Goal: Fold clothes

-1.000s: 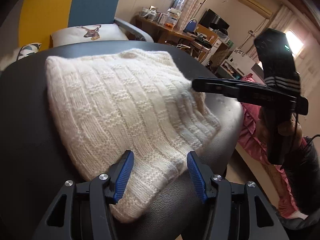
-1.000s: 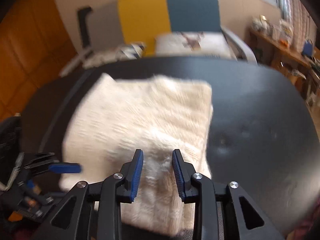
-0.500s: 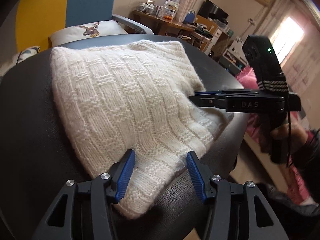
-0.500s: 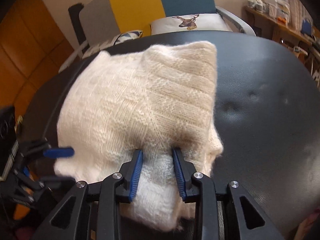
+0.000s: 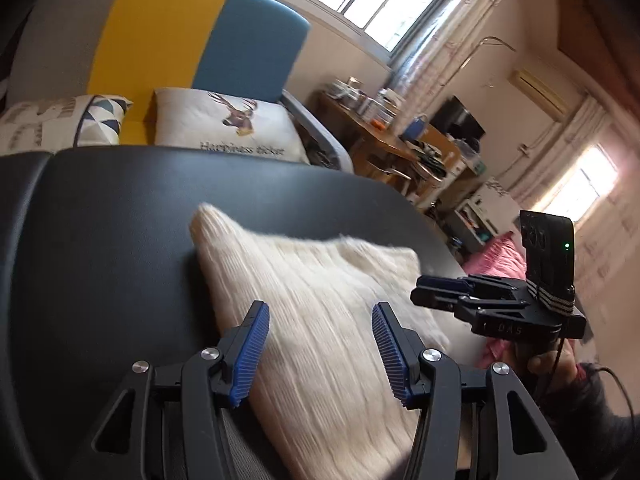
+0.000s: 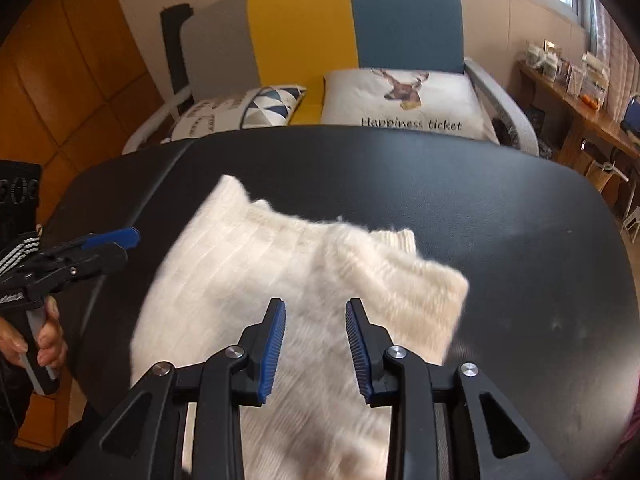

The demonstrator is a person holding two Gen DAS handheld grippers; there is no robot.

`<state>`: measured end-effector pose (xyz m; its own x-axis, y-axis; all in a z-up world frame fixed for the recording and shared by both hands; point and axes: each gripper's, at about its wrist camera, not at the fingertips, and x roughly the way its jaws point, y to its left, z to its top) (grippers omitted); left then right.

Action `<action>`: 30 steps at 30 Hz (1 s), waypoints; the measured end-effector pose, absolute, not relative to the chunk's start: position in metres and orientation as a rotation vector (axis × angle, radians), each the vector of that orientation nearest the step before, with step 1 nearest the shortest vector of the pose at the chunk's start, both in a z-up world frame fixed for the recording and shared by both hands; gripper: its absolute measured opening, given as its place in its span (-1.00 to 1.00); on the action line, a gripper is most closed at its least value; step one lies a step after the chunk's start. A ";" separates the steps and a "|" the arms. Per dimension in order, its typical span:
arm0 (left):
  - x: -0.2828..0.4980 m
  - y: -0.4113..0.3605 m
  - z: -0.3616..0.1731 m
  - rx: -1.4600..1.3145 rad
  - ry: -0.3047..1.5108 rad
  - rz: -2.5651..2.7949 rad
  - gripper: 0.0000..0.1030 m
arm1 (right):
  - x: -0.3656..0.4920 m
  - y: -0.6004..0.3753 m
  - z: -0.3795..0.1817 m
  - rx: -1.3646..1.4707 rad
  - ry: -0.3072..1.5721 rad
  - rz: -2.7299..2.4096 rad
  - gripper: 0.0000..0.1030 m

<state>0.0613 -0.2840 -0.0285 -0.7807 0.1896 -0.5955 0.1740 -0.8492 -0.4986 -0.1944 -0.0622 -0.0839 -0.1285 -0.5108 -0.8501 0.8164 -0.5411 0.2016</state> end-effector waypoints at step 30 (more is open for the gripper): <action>0.056 -0.190 -0.055 -1.211 -0.570 2.826 0.20 | -0.165 0.044 -0.129 1.237 0.349 -1.670 -0.56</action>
